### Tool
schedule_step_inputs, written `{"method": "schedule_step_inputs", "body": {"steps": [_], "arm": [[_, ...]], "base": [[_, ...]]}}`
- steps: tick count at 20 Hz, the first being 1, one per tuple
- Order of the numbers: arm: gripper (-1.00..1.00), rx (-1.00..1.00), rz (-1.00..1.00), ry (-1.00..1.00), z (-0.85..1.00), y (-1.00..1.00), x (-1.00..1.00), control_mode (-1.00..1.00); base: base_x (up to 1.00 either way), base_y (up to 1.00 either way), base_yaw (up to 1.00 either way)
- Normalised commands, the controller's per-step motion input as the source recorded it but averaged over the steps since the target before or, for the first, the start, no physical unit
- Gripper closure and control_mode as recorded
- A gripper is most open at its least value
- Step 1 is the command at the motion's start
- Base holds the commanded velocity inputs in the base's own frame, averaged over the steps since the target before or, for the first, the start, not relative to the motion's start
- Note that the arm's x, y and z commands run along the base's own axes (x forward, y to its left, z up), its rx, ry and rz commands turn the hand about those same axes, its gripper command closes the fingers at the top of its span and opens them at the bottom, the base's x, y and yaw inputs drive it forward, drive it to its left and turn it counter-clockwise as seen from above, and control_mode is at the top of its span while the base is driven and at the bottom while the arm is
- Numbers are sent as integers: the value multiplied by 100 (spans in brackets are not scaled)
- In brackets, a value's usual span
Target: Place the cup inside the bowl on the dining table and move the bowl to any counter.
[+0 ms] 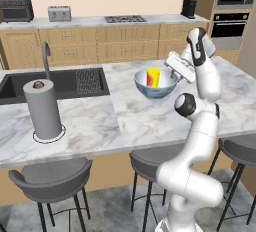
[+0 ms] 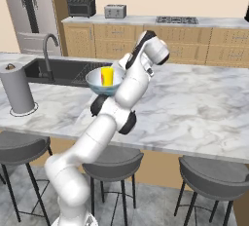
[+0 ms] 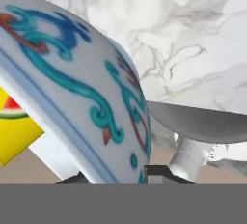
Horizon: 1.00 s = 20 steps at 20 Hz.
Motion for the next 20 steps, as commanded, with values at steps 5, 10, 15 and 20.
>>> {"method": "schedule_step_inputs", "body": {"steps": [5,10,15,20], "arm": [[100,0,0,-5,45,0,-32,-100],[100,0,0,-7,41,0,-50,-100],[100,2,0,-6,28,-1,-64,-100],[100,5,0,-7,19,-4,-68,-100]], "base": [[0,0,0],[0,0,0],[0,0,0],[0,0,0]]}}
